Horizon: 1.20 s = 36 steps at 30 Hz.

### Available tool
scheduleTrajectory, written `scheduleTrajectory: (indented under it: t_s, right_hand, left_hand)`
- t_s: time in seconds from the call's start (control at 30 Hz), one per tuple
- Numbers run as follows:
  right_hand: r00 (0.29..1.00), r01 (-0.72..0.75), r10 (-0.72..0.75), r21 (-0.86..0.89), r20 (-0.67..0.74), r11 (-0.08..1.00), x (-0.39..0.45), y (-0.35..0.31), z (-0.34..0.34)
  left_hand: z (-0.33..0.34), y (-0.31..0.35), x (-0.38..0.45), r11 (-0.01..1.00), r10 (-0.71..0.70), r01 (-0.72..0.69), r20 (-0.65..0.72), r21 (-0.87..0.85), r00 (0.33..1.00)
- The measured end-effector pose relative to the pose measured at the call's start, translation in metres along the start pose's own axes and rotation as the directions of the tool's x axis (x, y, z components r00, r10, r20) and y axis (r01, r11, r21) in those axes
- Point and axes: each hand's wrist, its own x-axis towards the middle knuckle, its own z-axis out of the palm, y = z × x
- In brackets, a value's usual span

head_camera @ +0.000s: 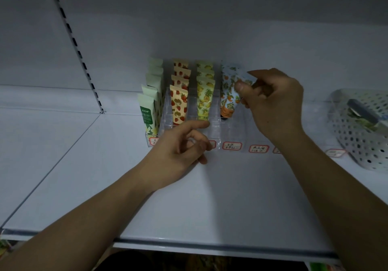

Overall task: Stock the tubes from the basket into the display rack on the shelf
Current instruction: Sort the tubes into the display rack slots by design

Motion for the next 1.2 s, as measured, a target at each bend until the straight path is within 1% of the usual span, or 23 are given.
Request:
scheduleTrajectory:
  t_s: [0.07, 0.23, 0.37, 0.43, 0.53, 0.63, 0.77, 0.87, 0.93, 1.03, 1.07, 1.13, 1.2]
  right_hand:
    - [1.000, 0.025, -0.025, -0.018, 0.012, 1.000, 0.002, -0.001, 0.001]
    - [0.995, 0.027, -0.025, -0.020, 0.094, 0.999, 0.008, 0.002, 0.001]
    - [0.993, 0.014, -0.013, -0.001, 0.120, 1.000, 0.005, 0.007, 0.010]
    - [0.985, -0.030, 0.026, 0.021, 0.170, 0.999, 0.005, 0.007, 0.014]
    - [0.971, -0.147, 0.130, 0.070, 0.199, 0.987, 0.006, 0.009, 0.015]
    - [0.959, -0.243, 0.224, 0.102, 0.173, 0.965, -0.002, 0.009, 0.018]
    - [0.955, -0.278, 0.258, 0.140, 0.145, 0.950, -0.012, 0.010, 0.020]
    - [0.962, -0.243, 0.225, 0.109, 0.153, 0.964, -0.013, 0.005, 0.014]
    - [0.969, -0.215, 0.197, 0.117, 0.153, 0.970, -0.010, 0.000, 0.005]
    - [0.952, -0.260, 0.228, 0.149, 0.203, 0.954, -0.003, -0.004, -0.013]
    - [0.948, -0.250, 0.214, 0.132, 0.236, 0.959, -0.002, -0.002, -0.023]
    - [0.944, -0.168, 0.137, 0.080, 0.301, 0.983, -0.002, 0.004, -0.048]
    - [0.935, -0.066, 0.065, -0.009, 0.350, 0.998, -0.001, 0.010, -0.081]
  left_hand:
    - [0.000, 0.000, 0.000, 1.000, 0.005, -0.005, 0.002, 0.021, 1.000]
    - [-0.001, -0.003, 0.000, 0.998, 0.019, -0.019, 0.007, 0.056, 1.000]
    - [-0.001, -0.004, 0.000, 0.997, 0.031, -0.032, 0.005, 0.067, 0.999]
    - [0.000, -0.005, 0.000, 0.998, 0.031, -0.031, 0.000, 0.059, 1.000]
    - [0.000, -0.005, 0.000, 0.998, 0.033, -0.033, -0.006, 0.045, 0.999]
    - [0.001, -0.004, -0.001, 1.000, 0.022, -0.022, -0.008, 0.023, 1.000]
    - [0.002, -0.004, -0.002, 1.000, 0.011, -0.011, -0.010, 0.011, 1.000]
    - [0.001, 0.000, -0.006, 0.997, 0.024, -0.023, -0.006, 0.077, 1.000]
    - [0.000, 0.005, -0.006, 0.994, -0.003, 0.001, 0.025, 0.108, 1.000]
    - [-0.005, 0.021, 0.002, 0.979, -0.044, 0.019, 0.121, 0.201, 0.992]
    - [-0.005, 0.028, 0.007, 0.961, -0.040, -0.005, 0.158, 0.275, 0.987]
    - [0.001, 0.045, 0.020, 0.899, 0.005, -0.102, 0.222, 0.425, 0.975]
    - [0.014, 0.060, 0.034, 0.855, 0.073, -0.199, 0.269, 0.478, 0.960]
